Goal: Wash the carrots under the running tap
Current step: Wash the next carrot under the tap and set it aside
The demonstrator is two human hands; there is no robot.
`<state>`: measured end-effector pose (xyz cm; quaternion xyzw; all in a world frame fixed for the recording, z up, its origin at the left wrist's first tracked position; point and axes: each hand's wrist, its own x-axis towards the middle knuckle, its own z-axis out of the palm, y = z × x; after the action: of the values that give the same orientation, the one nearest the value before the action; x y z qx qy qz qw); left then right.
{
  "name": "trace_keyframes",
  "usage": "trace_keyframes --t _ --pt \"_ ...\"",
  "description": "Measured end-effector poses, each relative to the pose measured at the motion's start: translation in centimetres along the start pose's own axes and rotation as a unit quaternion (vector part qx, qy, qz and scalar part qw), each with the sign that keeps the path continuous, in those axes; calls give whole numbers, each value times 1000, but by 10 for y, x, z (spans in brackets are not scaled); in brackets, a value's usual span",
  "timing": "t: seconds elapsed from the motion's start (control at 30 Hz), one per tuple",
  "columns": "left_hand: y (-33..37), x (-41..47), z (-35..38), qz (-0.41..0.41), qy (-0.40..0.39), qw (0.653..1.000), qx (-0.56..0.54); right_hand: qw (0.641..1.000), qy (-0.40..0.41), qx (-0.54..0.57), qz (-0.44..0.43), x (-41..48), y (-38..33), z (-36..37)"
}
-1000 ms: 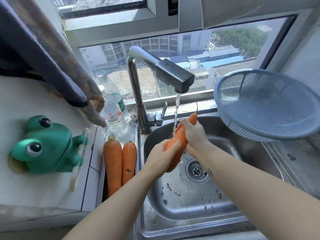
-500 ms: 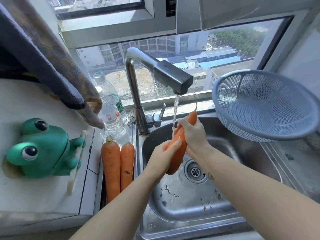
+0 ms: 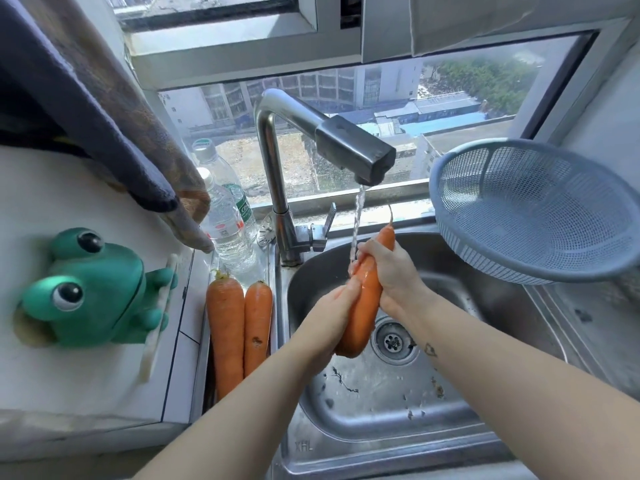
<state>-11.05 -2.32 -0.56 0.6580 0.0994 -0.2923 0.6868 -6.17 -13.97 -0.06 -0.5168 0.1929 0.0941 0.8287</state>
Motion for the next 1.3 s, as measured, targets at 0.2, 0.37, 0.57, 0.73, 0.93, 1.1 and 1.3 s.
trace_keyframes --t 0.2,0.37,0.57,0.73,0.93,1.1,1.3 --pt "-6 -16 -10 -38 -79 993 -85 998 -57 -30 18 -11 9 -7" --pt "-15 -24 -6 7 -60 998 -24 964 -44 -259 -37 -28 31 -6" --pt "-16 -35 5 75 11 987 144 974 3 -227 -6 -26 37 1" --pt "-11 -43 1 129 58 944 299 987 66 -142 33 -17 31 17" --pt "-12 -55 -8 112 45 950 288 986 66 0 151 -20 21 16" --pt "-18 -55 -22 20 -9 994 103 996 -17 -20 84 -32 23 18" --pt "-15 -58 -11 34 15 959 282 983 62 -172 -4 -34 27 26"
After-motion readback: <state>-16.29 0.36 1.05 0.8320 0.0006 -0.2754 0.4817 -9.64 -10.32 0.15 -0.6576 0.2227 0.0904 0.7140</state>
